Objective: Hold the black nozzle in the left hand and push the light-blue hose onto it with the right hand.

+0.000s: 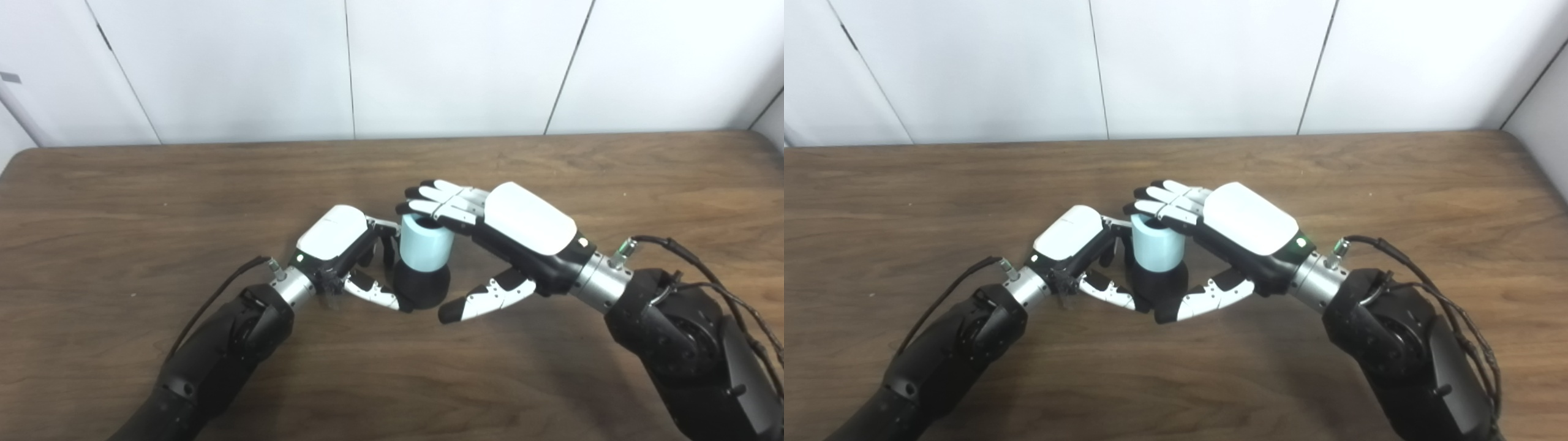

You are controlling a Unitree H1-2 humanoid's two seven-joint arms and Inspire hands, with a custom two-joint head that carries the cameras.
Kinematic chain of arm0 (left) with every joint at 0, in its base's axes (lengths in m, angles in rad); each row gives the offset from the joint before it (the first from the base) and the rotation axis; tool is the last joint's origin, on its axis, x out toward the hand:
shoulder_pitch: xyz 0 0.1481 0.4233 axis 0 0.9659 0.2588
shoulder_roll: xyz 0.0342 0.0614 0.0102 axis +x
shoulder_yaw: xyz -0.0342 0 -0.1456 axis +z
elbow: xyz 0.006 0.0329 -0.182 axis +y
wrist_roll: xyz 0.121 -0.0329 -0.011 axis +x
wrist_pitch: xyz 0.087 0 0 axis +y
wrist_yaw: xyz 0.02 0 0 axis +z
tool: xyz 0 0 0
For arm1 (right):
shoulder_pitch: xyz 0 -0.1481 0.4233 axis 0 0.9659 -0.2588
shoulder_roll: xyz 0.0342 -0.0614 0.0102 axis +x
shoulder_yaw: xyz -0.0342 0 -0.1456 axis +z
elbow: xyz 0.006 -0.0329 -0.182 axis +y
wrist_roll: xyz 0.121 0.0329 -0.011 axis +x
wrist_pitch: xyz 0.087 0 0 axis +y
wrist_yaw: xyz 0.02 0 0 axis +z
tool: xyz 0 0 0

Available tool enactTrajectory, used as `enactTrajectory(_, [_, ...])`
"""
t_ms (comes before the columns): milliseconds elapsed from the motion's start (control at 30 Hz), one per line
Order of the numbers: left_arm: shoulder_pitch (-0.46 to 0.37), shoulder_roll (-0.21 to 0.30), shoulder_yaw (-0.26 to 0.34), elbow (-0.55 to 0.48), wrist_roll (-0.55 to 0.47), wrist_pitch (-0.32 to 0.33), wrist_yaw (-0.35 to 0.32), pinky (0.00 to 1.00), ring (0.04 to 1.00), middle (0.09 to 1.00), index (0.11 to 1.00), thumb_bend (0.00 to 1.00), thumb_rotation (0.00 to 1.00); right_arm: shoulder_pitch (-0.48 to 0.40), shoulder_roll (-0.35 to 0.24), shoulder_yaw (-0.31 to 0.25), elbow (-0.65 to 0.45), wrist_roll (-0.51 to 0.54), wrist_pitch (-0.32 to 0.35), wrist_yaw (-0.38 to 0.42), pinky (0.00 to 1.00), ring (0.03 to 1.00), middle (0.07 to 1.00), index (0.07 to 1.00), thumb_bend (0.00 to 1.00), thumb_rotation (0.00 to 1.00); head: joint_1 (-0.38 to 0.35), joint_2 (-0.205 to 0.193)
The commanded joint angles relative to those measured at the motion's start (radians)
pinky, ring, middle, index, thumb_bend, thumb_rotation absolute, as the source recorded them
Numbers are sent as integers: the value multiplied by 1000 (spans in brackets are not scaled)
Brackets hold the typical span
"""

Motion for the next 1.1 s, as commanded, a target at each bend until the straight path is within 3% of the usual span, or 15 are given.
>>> enactTrajectory(0, [52, 14, -40, 42, 37, 21, -98, 306, 370, 444, 510, 521, 0, -18, -24, 0, -2, 4, -11, 7, 857, 933, 935, 887, 729, 976, -1, 3])
enactTrajectory(400, [55, 20, -36, 31, 40, 27, -101, 307, 375, 445, 510, 521, 0, 4, -64, 39, -8, -49, -10, 45, 869, 933, 917, 868, 744, 922, -3, 11])
enactTrajectory(533, [53, 18, -34, 34, 40, 26, -97, 310, 380, 449, 508, 522, 0, 15, -80, 62, 7, -80, -47, 28, 869, 917, 897, 856, 749, 879, -3, 11])
enactTrajectory(1067, [41, 1, -24, 37, 29, 22, -97, 297, 367, 444, 506, 522, 0, 24, -75, 159, 43, -135, -48, -8, 885, 915, 894, 850, 741, 883, 5, 17])
